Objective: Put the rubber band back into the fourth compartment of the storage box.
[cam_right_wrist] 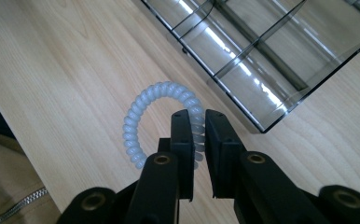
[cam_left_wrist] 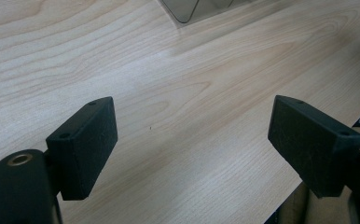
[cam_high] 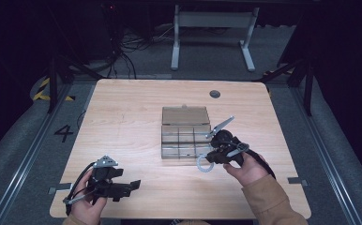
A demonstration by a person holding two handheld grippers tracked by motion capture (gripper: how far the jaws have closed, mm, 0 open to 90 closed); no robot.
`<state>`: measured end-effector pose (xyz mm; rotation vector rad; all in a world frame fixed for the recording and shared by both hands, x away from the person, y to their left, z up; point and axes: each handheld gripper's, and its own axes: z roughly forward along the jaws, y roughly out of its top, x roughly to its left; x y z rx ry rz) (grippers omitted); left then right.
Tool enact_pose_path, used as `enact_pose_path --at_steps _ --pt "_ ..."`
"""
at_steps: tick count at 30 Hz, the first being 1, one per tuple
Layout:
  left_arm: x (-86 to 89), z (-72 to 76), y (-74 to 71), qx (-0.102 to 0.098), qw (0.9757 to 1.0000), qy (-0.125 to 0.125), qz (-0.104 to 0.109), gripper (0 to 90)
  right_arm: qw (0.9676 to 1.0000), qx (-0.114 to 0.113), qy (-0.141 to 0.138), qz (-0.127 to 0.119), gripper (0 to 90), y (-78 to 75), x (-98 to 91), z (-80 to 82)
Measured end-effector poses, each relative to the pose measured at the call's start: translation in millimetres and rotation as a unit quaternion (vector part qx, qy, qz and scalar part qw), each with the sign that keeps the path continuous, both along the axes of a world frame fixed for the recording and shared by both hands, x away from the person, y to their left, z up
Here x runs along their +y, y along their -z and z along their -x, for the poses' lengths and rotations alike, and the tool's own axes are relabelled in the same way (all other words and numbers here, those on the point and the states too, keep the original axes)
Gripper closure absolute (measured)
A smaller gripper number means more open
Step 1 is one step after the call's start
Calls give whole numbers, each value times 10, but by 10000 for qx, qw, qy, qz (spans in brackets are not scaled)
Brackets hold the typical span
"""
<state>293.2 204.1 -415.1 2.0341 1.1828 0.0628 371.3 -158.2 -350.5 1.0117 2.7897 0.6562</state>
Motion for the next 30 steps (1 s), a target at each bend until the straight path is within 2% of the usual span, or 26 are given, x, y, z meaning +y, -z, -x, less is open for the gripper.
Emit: enact_pose_path --at_steps 7,12,15,30 --pt "0 -1 0 1 10000 1 -5 164 10000 -54 25 -20 825 -72 45 -90" --pt "10 12 4 6 10000 -26 -15 163 9999 -117 -59 -6 825 -121 101 -148" --pt "23 20 5 15 10000 -59 -11 163 9999 -128 -64 -88 824 -153 145 -192" --pt "28 16 6 10 10000 -60 8 164 9997 -161 -162 -102 824 -189 361 -402"
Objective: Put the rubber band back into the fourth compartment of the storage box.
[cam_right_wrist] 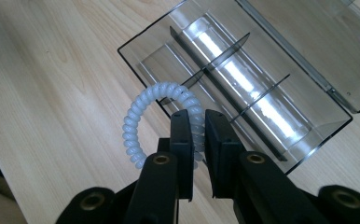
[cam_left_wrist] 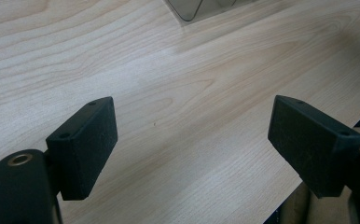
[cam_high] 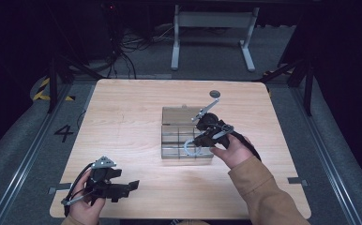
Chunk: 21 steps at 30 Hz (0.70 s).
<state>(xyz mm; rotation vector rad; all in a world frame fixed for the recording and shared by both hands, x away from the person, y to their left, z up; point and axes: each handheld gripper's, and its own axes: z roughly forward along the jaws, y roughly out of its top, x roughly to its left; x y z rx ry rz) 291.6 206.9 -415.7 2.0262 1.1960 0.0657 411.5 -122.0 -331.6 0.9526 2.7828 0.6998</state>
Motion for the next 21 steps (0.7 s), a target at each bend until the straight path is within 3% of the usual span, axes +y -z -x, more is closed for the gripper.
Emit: enact_pose_path --at_steps 21 --pt "4 -15 -1 4 10000 50 7 163 9999 -64 -87 68 824 -46 220 -238"
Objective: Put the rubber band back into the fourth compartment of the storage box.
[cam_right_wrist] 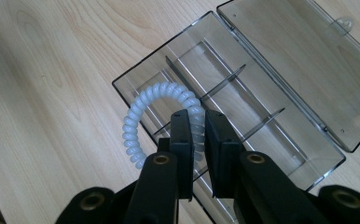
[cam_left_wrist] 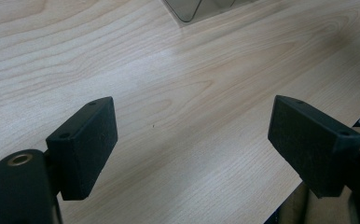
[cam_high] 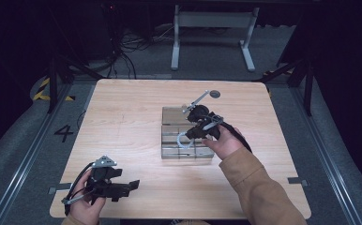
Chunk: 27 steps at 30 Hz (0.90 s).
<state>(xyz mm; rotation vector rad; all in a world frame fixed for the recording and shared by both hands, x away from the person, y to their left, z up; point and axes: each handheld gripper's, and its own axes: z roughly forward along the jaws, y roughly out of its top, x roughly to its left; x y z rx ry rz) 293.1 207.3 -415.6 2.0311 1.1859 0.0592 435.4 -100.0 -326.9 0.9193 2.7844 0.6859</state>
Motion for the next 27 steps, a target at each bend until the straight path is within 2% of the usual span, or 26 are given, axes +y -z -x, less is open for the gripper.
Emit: enact_pose_path --at_steps 3,27 --pt "0 0 0 -3 10000 -7 5 163 9999 -56 -104 21 824 13 27 -21" --pt "1 0 -3 -17 10000 3 8 163 9998 57 -176 38 823 139 304 -180"
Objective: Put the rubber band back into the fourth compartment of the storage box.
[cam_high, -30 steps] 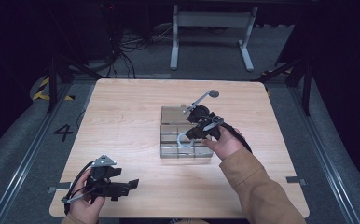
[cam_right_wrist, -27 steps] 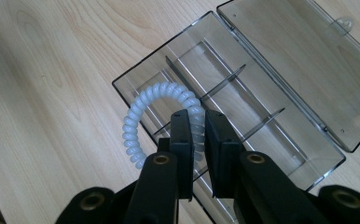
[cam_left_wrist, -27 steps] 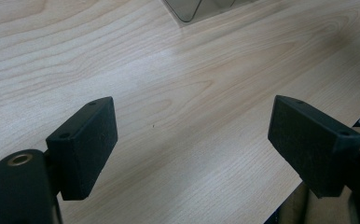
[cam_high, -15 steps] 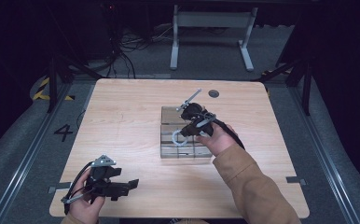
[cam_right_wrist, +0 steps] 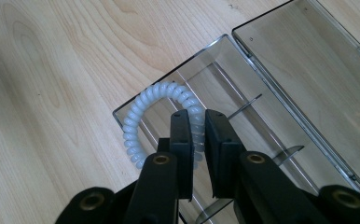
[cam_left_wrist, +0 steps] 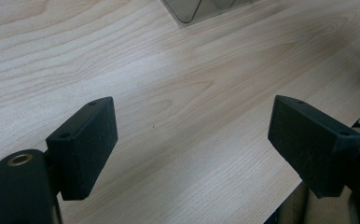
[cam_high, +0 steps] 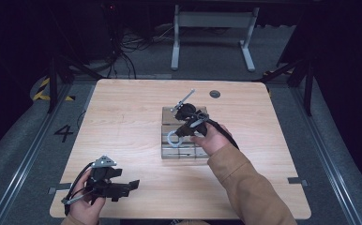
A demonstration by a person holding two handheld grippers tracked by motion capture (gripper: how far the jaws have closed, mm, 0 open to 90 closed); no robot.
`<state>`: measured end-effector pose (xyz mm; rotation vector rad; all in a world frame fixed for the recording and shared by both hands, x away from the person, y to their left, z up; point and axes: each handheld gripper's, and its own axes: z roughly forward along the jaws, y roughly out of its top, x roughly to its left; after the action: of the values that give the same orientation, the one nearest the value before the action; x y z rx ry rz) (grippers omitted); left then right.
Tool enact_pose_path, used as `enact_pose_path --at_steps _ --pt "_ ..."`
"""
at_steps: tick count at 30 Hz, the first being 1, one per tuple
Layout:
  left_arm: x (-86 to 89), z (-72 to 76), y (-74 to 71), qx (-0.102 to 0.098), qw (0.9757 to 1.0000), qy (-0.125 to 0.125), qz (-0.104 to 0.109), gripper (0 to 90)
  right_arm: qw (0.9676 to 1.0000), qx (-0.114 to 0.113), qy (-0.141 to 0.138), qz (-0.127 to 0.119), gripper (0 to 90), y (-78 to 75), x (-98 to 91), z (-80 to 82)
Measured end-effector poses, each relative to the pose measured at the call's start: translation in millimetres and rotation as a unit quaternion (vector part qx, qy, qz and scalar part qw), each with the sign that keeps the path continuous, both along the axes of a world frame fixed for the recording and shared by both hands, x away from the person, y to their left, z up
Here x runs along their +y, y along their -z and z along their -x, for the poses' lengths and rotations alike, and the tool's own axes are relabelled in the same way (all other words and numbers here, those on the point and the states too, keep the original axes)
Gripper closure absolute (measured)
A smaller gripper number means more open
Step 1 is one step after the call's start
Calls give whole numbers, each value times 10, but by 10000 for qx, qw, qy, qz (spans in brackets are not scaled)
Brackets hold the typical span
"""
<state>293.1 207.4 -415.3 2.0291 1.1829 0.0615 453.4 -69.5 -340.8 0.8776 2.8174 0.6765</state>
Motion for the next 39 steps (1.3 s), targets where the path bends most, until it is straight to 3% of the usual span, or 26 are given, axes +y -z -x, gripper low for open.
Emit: enact_pose_path --at_steps 10,20,39 --pt "-2 0 1 -3 10000 14 0 164 9999 50 -93 22 823 100 137 1" --pt "-3 1 -1 -7 10000 30 -2 164 9996 95 -83 252 823 253 220 -24" --pt "-1 1 -1 -17 10000 31 5 164 9992 152 -5 376 823 430 242 -51"
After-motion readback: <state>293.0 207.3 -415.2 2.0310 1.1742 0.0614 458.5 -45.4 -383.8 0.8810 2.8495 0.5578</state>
